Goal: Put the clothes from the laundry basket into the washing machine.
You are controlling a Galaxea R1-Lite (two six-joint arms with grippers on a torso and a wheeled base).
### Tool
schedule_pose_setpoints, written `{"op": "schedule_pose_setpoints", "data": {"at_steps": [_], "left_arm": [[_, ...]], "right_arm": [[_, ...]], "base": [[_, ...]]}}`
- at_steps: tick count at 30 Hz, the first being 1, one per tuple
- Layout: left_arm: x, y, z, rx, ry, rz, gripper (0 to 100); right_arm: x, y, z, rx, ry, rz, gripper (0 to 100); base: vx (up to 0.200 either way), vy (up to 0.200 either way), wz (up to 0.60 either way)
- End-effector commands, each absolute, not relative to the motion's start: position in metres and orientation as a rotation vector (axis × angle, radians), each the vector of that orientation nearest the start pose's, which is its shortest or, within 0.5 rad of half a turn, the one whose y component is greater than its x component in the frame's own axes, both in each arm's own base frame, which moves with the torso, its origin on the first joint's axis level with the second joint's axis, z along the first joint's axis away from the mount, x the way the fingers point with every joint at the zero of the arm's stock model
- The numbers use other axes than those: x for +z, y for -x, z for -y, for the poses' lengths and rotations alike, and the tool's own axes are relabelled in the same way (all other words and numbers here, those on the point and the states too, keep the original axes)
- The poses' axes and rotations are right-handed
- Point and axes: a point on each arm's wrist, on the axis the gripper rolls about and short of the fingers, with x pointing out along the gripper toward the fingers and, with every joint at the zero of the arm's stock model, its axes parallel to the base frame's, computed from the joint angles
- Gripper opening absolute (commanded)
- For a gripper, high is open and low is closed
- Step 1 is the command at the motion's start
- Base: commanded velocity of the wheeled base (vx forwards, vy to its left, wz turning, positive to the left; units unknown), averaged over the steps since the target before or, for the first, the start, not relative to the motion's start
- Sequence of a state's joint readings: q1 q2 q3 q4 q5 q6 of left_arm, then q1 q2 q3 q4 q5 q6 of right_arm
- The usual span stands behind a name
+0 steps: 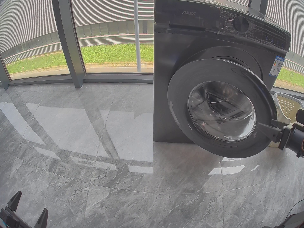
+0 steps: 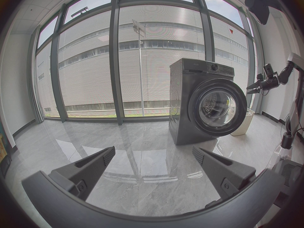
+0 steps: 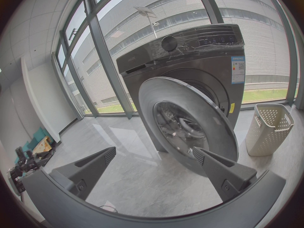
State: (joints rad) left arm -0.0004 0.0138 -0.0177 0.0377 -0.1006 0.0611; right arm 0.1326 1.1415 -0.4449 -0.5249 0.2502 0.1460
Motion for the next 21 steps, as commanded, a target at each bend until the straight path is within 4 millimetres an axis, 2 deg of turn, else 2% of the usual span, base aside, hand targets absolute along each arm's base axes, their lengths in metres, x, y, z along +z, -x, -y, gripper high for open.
{"op": "schedule_pose_setpoints", "data": {"at_steps": [1,6,8,13,18,21], "left_arm": [[0.071,0.023,0.002,-0.101,-0.059,-0.037,100],[0.071,0.023,0.002,-0.101,-0.059,-0.037,100],[0.071,0.023,0.002,-0.101,-0.059,-0.037,100],[0.071,0.023,0.002,-0.101,-0.059,-0.037,100],[0.071,0.023,0.002,-0.102,-0.059,-0.037,100],[0.071,0.023,0.002,-0.101,-0.059,-0.037,100]], "right_arm": [[0.188,-0.184,-0.028,0.310,-0.150,-0.237,100],[0.186,-0.197,-0.020,0.251,-0.152,-0.225,100],[0.181,-0.209,-0.011,0.202,-0.156,-0.220,100],[0.180,-0.221,0.005,0.128,-0.143,-0.140,100],[0.182,-0.218,0.007,0.128,-0.114,-0.115,100],[0.178,-0.206,0.005,0.137,-0.100,-0.122,100]], "base": [[0.000,-0.200,0.00],[0.000,-0.200,0.00],[0.000,-0.200,0.00],[0.000,0.000,0.00],[0.000,0.000,0.00],[0.000,0.000,0.00]]}}
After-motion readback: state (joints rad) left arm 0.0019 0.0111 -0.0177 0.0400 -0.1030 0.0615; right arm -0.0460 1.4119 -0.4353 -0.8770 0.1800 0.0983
